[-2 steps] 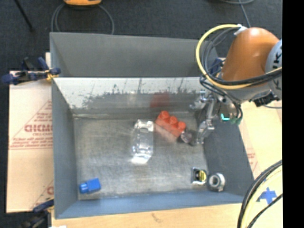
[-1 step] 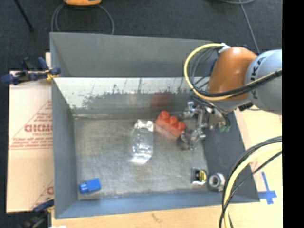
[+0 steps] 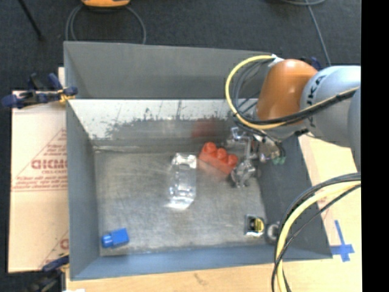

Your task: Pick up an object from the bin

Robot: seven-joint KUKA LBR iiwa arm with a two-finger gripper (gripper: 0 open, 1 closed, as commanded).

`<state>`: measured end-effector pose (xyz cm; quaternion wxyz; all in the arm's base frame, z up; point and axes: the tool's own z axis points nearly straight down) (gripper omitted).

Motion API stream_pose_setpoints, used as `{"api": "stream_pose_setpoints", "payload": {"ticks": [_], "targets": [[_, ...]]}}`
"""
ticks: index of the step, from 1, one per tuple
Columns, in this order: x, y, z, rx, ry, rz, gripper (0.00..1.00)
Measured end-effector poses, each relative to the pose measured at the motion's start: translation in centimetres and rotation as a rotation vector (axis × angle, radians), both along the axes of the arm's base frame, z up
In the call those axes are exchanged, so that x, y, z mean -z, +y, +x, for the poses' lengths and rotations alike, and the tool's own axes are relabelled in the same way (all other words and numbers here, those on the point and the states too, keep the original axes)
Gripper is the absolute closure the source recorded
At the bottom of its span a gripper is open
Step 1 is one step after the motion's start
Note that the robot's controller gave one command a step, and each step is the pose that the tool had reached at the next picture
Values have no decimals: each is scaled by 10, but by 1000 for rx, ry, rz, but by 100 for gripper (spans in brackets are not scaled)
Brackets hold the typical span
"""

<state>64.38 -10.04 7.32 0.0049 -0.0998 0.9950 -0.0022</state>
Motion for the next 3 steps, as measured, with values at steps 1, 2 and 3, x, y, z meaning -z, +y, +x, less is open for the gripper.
{"api": "stream_pose_setpoints", "payload": {"ticks": [1, 2, 3], "targets": [[-11, 13, -9, -12, 6, 1, 0], [-11, 13, -8, -13, 4, 1, 100], [-141, 19, -9, 48, -4, 3, 100]]}}
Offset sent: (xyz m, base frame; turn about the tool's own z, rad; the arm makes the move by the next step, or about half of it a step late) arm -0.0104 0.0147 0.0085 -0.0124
